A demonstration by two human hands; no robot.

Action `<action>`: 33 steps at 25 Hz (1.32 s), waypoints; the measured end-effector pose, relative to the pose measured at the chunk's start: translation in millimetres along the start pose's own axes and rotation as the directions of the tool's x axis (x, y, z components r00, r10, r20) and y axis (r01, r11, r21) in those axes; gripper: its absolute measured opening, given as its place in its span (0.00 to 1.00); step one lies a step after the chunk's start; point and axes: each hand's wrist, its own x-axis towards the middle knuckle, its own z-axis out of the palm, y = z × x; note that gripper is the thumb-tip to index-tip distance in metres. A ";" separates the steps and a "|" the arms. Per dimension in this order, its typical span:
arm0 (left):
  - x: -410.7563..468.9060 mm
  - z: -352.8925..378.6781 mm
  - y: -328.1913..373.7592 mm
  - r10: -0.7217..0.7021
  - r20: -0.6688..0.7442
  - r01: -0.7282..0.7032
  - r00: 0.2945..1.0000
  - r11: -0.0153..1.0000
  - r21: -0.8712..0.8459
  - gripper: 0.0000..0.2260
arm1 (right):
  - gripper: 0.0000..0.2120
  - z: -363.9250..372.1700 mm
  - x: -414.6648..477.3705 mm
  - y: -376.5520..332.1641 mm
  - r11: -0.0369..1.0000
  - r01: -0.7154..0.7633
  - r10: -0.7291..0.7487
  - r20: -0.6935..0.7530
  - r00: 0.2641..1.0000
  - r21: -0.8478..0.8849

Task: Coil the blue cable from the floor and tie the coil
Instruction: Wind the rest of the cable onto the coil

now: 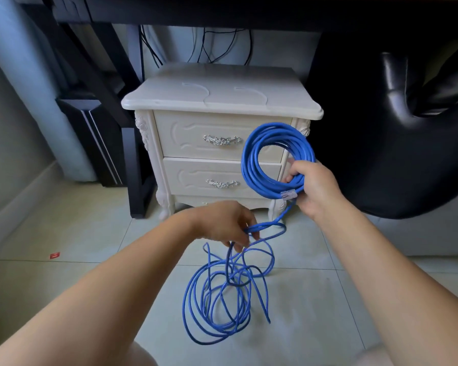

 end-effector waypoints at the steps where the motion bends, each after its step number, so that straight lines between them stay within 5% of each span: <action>1: -1.2 -2.9 -2.2 0.027 -0.085 -0.018 0.996 0.994 0.106 0.08 | 0.14 -2.2 1.6 1.4 0.999 -0.007 0.006 -0.031 0.999 -0.048; 5: -3.4 -13.5 -8.7 0.208 -0.346 -0.069 0.915 0.925 0.374 0.09 | 0.08 -9.0 8.2 8.0 0.939 0.041 -0.084 -0.113 0.990 -0.341; 9: -5.5 -21.7 -16.9 0.357 -0.585 -0.062 0.728 0.884 0.463 0.08 | 0.07 -13.4 10.4 12.6 0.814 0.014 -0.098 -0.114 0.989 -0.580; 13: -3.7 -19.6 -10.4 0.300 -0.727 0.023 0.617 0.917 0.398 0.10 | 0.10 -11.4 7.4 18.8 0.742 -0.076 0.120 0.021 0.993 -0.666; 16: 0.6 -18.5 -6.8 0.098 -0.821 0.121 0.562 0.972 0.199 0.13 | 0.16 -8.8 1.8 25.5 0.699 -0.096 0.238 0.104 0.966 -0.709; 19: 4.0 -17.4 -10.6 -0.092 -0.780 0.237 0.619 0.969 0.074 0.18 | 0.18 -8.4 -1.1 29.1 0.683 -0.082 0.258 0.135 0.957 -0.725; 21: 3.4 -19.4 -13.6 -0.205 -0.691 0.129 0.694 0.979 -0.160 0.18 | 0.17 -7.3 -1.7 29.2 0.691 -0.086 0.274 0.150 0.950 -0.718; 23: -0.6 -18.8 -11.1 -0.276 -0.578 -0.042 0.768 0.879 -0.475 0.17 | 0.18 -5.7 -1.5 30.2 0.707 -0.094 0.287 0.163 0.944 -0.701; 30: -3.4 -14.7 -10.6 -0.186 -0.307 -0.129 0.933 0.625 -0.770 0.14 | 0.11 1.9 -3.9 33.6 0.807 -0.107 0.269 0.201 0.942 -0.580; 33: -3.9 -16.2 -16.5 -0.084 -0.272 -0.158 0.959 0.638 -0.754 0.19 | 0.12 1.3 -6.3 32.1 0.823 -0.096 0.255 0.213 0.943 -0.560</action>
